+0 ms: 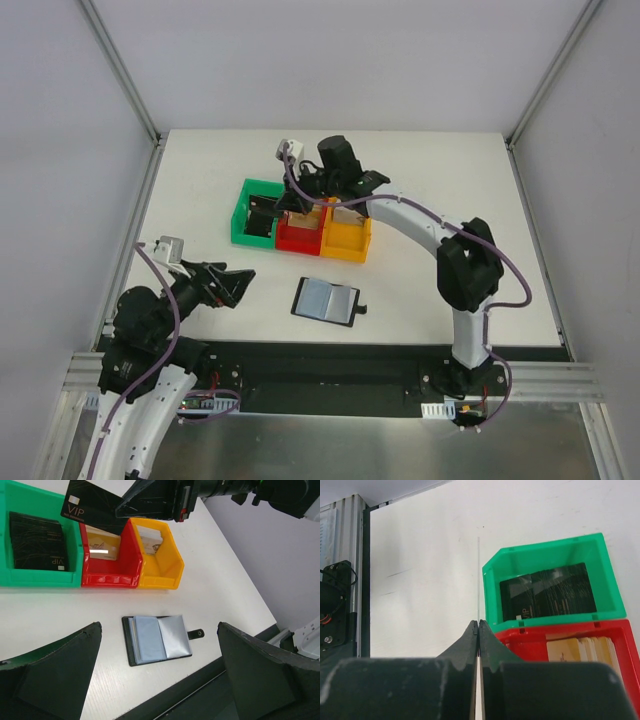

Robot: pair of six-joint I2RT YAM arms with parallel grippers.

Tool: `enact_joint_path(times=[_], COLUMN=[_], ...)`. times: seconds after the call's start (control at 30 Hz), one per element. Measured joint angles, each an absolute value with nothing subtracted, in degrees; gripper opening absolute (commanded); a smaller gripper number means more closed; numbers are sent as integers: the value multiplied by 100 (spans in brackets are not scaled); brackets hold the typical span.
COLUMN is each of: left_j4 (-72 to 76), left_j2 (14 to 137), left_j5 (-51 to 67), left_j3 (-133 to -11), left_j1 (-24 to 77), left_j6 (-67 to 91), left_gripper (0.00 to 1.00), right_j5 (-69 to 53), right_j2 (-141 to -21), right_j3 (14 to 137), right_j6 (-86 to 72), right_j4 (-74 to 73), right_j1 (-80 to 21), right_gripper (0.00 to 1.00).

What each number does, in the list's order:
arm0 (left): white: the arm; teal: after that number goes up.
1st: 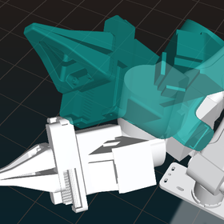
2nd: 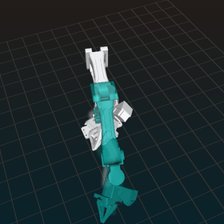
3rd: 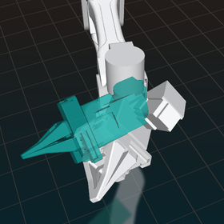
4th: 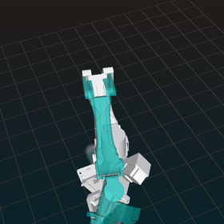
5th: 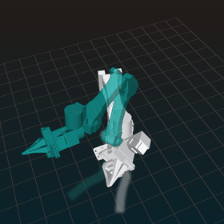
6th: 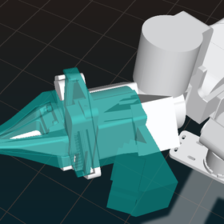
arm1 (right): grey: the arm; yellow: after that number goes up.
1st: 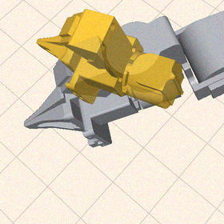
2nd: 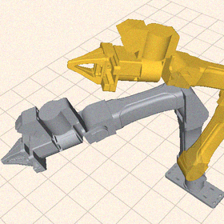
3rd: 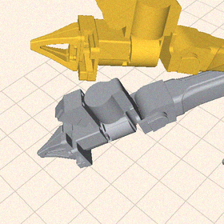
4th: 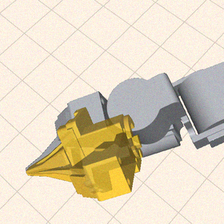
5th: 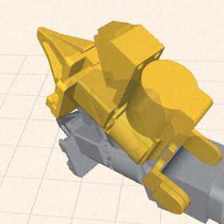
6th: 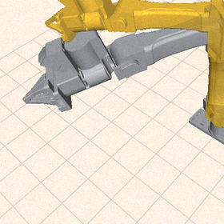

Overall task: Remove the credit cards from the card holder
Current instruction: Place the credit card in the storage box.

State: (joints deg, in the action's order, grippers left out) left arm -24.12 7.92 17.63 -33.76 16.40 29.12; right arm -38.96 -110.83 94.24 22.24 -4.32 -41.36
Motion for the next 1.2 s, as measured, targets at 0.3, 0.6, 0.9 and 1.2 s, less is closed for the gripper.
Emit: enact_joint_path(times=[0.3,0.6,0.9,1.2], left_j4=[-2781,-2963,-2989,-3030], left_j2=[565,506,473,475], left_j5=[1498,1441,1441,1441], left_j3=[-3472,-3489,-3454,-3378], left_j1=[1640,1640,1640,1640], left_j6=[2902,2912,2932,2934], left_gripper=[99,99,99,99], right_j5=[-3994,-3739,-3621,-3483], right_j2=[-12049,-12278,-12827,-13187], right_j3=[10101,10132,10595,10888], right_j6=[2224,2340,2434,2451], right_j4=[-276,-279,-281,-285], right_j1=[-4407,-4456,-4456,-4456], right_gripper=[0,0,0,0])
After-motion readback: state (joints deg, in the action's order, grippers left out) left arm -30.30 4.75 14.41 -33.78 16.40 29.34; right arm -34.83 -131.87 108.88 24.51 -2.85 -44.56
